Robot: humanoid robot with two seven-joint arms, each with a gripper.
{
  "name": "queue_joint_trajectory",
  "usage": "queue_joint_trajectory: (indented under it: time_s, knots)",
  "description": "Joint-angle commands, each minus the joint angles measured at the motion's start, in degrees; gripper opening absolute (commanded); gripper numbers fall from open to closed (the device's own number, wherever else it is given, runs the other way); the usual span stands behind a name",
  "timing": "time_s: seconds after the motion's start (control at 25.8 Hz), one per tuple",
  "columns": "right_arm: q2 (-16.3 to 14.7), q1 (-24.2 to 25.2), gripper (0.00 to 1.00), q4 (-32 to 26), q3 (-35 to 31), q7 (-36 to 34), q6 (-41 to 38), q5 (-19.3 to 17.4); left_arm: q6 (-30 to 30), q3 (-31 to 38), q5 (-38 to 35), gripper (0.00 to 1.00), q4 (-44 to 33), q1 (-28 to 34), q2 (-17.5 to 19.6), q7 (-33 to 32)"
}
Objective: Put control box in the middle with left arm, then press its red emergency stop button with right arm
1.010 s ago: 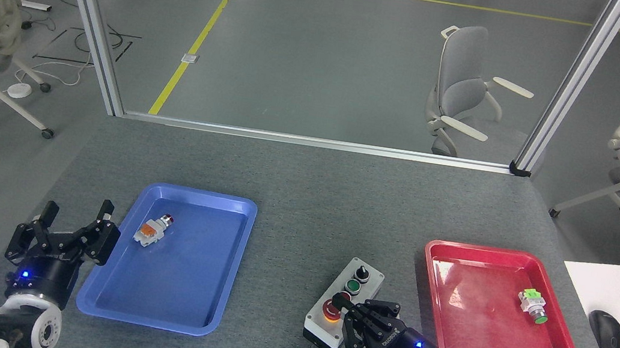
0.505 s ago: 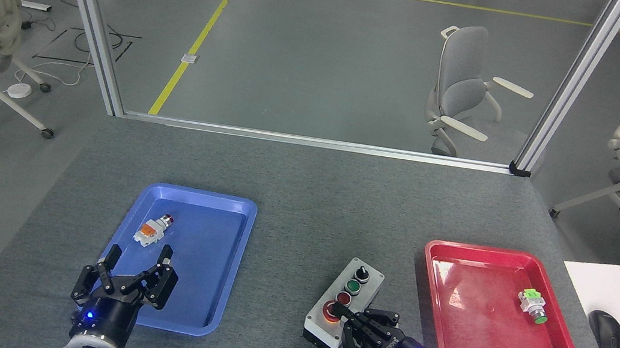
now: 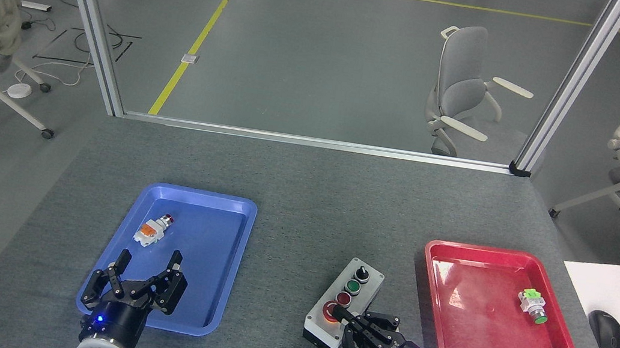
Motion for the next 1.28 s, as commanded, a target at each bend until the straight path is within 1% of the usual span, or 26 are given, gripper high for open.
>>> queue_joint_trajectory:
  time_s: [0.0, 0.08, 0.16, 0.19, 0.27, 0.31, 0.35, 0.39, 0.43, 0.62, 0.7, 0.82, 0.93, 1.01, 1.13, 1.24]
  knots:
    - [-0.39, -0.6, 0.0, -1.27, -0.68, 1.69, 0.11, -1.0, -0.01, 0.0, 0.04, 0.99, -0.01, 0.02, -0.01, 0.04]
    - [-0.57, -0.78, 0.0, -3.38, -2.18, 0.46, 0.2, -2.06, -0.01, 0.0, 0.04, 0.99, -0.01, 0.02, -0.01, 0.04]
    - [-0.83, -0.87, 0.0, -4.96, -6.39, -2.71, 0.2, -4.34, -0.01, 0.0, 0.04, 0.99, -0.01, 0.02, -0.01, 0.04]
    - [-0.92, -0.87, 0.0, -5.31, -8.06, -4.03, 0.2, -4.87, -0.01, 0.0, 0.04, 0.99, -0.01, -0.06, -0.01, 0.04]
    - [-2.23, -1.04, 0.21, -6.1, -10.7, -5.61, 0.2, -5.04, -0.01, 0.0, 0.04, 0.99, -0.01, 0.02, -0.01, 0.04]
    - [-3.11, -1.04, 0.29, -6.45, -12.02, -6.05, 0.46, -5.04, 0.07, 0.0, 0.04, 0.99, 0.08, 0.02, -0.01, 0.04]
    - [-3.91, -1.04, 0.45, -6.81, -13.78, -6.4, 1.08, -5.04, -0.01, 0.0, 0.04, 0.99, -0.01, -0.06, -0.01, 0.04]
    - [-4.52, -1.13, 0.74, -6.89, -15.89, -6.58, 2.4, -5.04, 0.07, 0.0, 0.04, 0.99, -0.01, -0.06, -0.01, 0.04]
    - [-5.14, -1.13, 1.0, -7.07, -17.73, -6.66, 4.15, -5.13, -0.01, 0.0, 0.04, 0.99, -0.01, 0.02, -0.01, 0.04]
    - [-6.45, -1.13, 0.99, -7.16, -25.64, -6.66, 7.06, -6.27, -0.01, 0.0, 0.04, 0.99, -0.01, -0.06, -0.01, 0.04]
    - [-6.54, -1.04, 0.99, -7.16, -27.75, -6.66, 9.78, -6.36, -0.01, 0.0, 0.04, 0.99, 0.08, -0.06, -0.01, 0.04]
    - [-6.1, -0.87, 0.99, -8.48, -27.75, -6.49, 18.31, -6.36, -0.01, 0.0, 0.04, 0.99, -0.01, 0.02, -0.01, 0.04]
    - [-5.66, -0.25, 0.99, -9.53, -26.96, -6.31, 29.2, -6.19, 0.07, 0.0, 0.04, 0.99, -0.01, 0.02, -0.01, 0.04]
    - [-5.31, 0.45, 0.99, -10.58, -26.35, -6.05, 34.56, -5.84, -0.01, 0.0, 0.04, 0.99, -0.01, 0.02, -0.01, 0.04]
    - [-4.35, 2.3, 0.99, -11.99, -25.82, -6.05, 39.66, -5.75, -0.01, 0.0, 0.04, 0.99, 0.08, 0.02, -0.01, 0.04]
    - [-3.64, 5.29, 0.99, -14.45, -25.73, -6.05, 42.39, -5.84, -0.01, 0.0, 0.04, 0.99, -0.01, 0.02, -0.01, 0.04]
